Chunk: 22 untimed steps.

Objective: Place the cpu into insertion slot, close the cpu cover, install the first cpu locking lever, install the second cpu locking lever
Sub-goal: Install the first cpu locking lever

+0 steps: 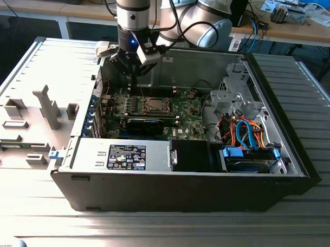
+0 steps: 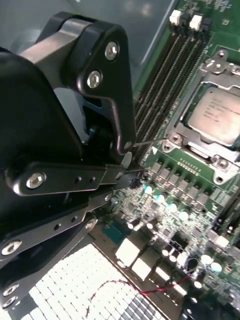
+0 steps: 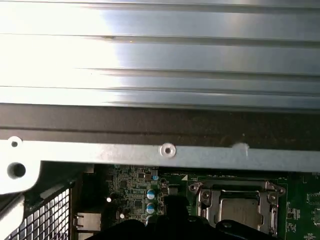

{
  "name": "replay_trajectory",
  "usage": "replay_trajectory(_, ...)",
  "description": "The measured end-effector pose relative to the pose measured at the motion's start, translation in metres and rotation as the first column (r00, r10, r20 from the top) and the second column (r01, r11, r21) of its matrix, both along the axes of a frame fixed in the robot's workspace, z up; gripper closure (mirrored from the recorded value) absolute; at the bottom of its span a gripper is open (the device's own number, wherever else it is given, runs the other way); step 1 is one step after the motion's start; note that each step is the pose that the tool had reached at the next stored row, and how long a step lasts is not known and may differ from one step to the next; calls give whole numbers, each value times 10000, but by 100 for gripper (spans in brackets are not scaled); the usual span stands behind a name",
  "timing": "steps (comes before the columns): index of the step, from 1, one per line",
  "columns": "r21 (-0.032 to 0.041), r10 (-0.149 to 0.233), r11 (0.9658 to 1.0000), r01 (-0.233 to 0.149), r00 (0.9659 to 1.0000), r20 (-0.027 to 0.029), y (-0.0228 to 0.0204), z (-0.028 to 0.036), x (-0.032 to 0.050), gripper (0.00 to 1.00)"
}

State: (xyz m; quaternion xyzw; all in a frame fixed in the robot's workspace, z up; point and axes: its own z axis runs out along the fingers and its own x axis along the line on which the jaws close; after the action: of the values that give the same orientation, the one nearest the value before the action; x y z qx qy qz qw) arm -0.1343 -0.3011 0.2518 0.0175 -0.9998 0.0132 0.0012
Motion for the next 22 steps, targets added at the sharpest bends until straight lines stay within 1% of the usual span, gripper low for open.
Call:
replay_trajectory(1, 0, 6, 10000, -6, 10000, 1, 27, 7, -3, 89)
replay_trajectory(2, 0, 10, 10000, -10, 10000, 0, 39, 17, -6, 89)
replay_trajectory(5, 1, 24, 10000, -24, 10000, 2, 59, 40, -9, 89)
replay_trajectory(7, 17, 47, 10000, -47, 10000, 1, 72, 43, -8, 89)
replay_trajectory(9, 38, 56, 10000, -56, 10000, 2, 75, 42, 5, 89)
replay_trajectory(18, 39, 58, 10000, -58, 10000, -12, 75, 43, 114, 89)
replay_trajectory(22, 39, 57, 10000, -57, 10000, -14, 74, 43, 140, 89)
